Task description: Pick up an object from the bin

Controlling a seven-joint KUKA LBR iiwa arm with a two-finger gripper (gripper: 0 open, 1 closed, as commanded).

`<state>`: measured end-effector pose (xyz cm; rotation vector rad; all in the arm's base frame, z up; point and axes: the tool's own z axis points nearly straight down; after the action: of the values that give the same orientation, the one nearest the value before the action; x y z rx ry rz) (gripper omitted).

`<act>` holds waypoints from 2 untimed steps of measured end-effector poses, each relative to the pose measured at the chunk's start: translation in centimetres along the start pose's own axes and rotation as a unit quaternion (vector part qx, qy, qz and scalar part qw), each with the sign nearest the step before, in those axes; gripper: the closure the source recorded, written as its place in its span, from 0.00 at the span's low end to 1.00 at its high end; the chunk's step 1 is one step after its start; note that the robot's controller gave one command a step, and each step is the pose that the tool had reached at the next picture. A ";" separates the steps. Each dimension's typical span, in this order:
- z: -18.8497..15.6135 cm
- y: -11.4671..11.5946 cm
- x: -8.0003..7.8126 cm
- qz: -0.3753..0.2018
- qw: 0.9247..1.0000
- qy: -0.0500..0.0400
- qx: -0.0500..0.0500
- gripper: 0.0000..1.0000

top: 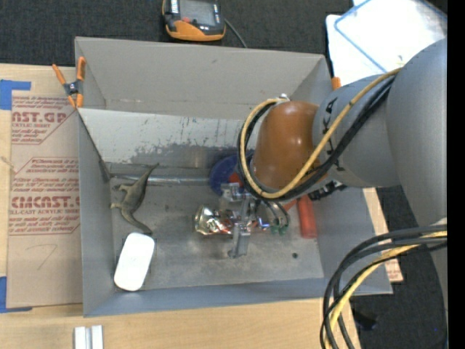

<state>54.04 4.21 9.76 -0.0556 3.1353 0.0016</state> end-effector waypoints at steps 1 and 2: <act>2.8 1.6 0.2 -0.003 1.000 -0.005 0.000 0.00; 2.8 3.7 -1.0 0.034 0.999 -0.003 -0.001 0.00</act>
Offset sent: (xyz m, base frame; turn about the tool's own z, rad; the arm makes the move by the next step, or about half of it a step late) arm 0.0080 0.0362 -0.0276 0.0692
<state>54.89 7.93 7.01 0.0518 3.1285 0.0047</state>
